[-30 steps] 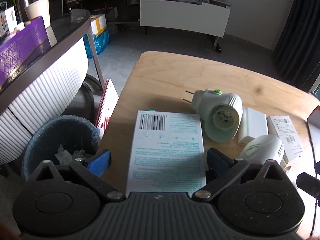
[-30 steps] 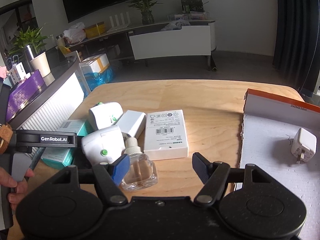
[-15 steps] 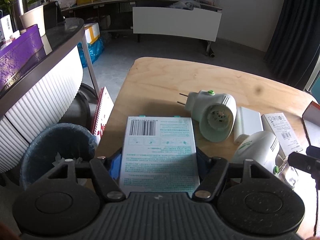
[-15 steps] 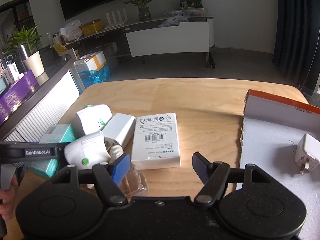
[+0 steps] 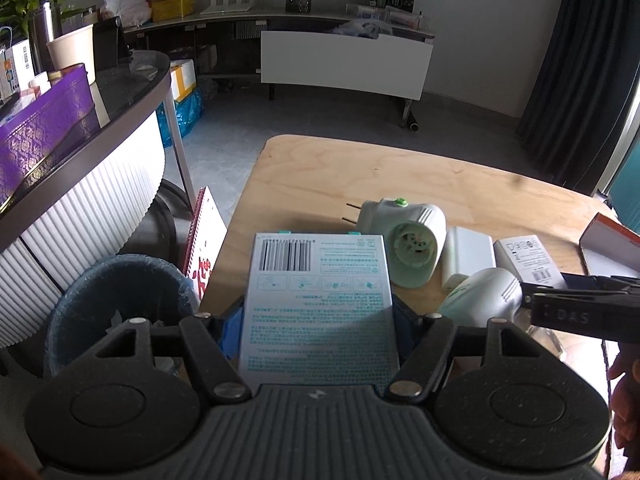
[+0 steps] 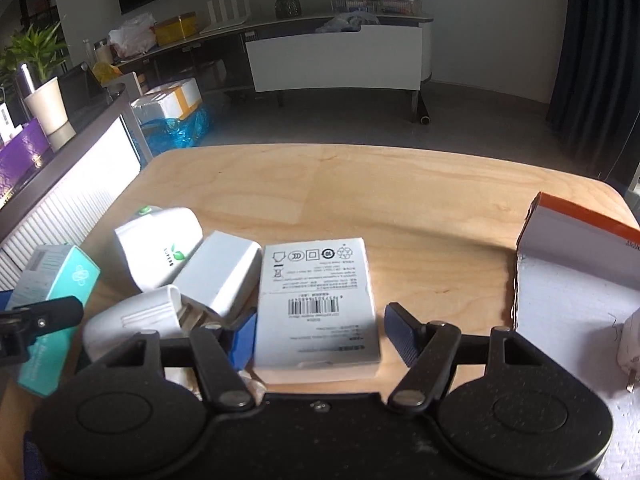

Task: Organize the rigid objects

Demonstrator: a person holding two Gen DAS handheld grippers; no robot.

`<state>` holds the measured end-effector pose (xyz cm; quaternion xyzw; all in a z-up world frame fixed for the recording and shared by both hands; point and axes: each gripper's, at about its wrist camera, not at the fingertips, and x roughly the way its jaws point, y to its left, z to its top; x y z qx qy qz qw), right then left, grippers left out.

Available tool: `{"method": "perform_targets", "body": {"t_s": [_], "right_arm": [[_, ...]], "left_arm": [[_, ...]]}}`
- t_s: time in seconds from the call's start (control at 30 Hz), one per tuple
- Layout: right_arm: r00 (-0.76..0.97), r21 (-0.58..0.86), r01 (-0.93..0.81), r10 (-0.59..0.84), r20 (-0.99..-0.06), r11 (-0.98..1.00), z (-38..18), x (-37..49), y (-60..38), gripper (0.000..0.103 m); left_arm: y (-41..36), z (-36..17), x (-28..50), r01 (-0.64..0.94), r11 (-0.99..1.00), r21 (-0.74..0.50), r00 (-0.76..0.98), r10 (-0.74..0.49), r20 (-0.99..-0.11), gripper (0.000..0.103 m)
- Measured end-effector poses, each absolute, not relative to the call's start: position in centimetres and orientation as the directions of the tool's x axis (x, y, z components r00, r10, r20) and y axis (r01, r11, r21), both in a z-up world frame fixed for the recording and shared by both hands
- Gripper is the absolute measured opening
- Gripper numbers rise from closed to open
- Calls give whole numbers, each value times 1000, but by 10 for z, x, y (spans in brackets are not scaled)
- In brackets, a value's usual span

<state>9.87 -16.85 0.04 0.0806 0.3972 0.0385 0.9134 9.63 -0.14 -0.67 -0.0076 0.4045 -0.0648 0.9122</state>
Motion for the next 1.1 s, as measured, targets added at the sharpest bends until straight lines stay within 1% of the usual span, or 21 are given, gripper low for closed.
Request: {"method": "perform_targets", "body": {"t_s": [0.03, 0.13, 0.4, 0.63, 1.1], "right_arm": [[686, 171, -11, 132, -716, 985, 1, 98, -168, 72], [694, 185, -3, 135, -708, 983, 5, 95, -170, 71], [745, 194, -38, 157, -649, 980, 47, 59, -165, 71], [752, 203, -52, 172, -637, 978, 66, 22, -154, 71], [778, 205, -5, 133, -614, 979, 84, -29, -165, 71]], "left_arm": [[-2, -6, 96, 111, 991, -68, 665, -125, -736, 71], [-3, -1, 92, 116, 991, -73, 671, -132, -730, 71], [-4, 14, 77, 128, 988, -82, 691, -148, -708, 71], [-6, 27, 56, 138, 987, -83, 699, -156, -697, 71], [-25, 44, 26, 202, 976, -80, 711, -202, -674, 71]]}}
